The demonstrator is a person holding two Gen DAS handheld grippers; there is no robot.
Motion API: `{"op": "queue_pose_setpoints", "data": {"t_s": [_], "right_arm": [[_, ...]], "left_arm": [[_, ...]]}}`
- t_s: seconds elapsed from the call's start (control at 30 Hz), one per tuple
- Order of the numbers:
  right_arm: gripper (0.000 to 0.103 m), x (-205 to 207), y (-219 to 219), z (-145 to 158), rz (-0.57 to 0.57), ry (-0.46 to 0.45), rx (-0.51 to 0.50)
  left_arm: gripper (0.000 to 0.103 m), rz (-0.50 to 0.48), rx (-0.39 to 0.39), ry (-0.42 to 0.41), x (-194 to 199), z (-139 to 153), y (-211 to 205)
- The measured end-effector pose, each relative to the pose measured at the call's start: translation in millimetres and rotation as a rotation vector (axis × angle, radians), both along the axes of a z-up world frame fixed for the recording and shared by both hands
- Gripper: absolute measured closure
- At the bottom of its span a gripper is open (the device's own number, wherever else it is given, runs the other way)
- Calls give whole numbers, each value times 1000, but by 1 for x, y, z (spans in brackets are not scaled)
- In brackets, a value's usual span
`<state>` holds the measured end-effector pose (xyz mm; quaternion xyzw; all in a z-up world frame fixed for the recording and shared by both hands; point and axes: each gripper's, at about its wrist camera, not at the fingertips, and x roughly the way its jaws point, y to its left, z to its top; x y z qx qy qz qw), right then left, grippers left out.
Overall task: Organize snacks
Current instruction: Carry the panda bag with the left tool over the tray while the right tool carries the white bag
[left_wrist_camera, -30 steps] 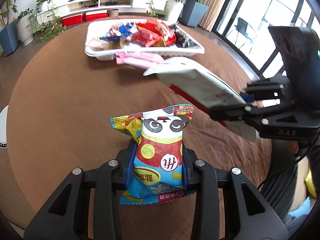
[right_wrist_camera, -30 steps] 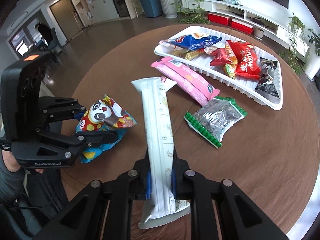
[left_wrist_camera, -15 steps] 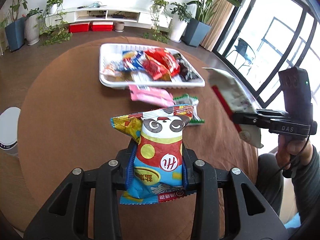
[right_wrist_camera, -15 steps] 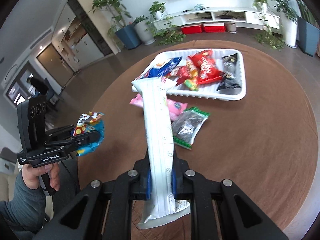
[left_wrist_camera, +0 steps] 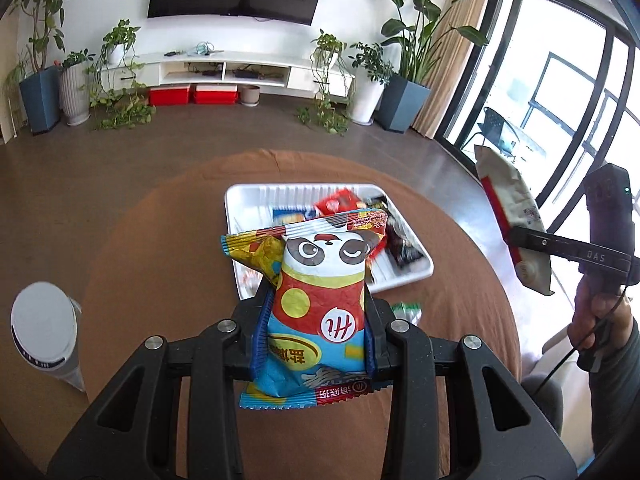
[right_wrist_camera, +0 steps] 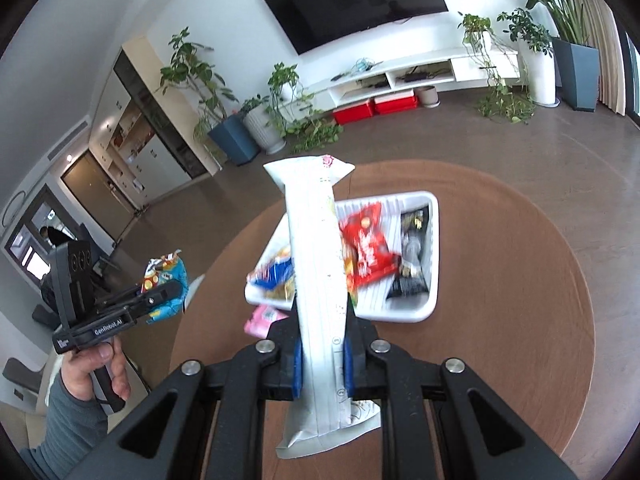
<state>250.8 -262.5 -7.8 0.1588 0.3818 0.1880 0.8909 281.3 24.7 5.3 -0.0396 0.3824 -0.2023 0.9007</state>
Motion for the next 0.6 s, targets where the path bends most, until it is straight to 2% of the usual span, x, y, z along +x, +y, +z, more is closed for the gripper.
{"op": "queue_pose_setpoints", "data": {"t_s": [0.17,0.3,0.6], "right_arm": [[87,36,7,13,-6,-19,42],[87,68,17,6,-6,8,80],[87,127,51,-40,8,128,96]], "left_arm": [[70,-10,40,-21,33,20,-5],[70,-14,57,-11,67,21,-11],[70,-8,77,61,150,-34,-33]]}}
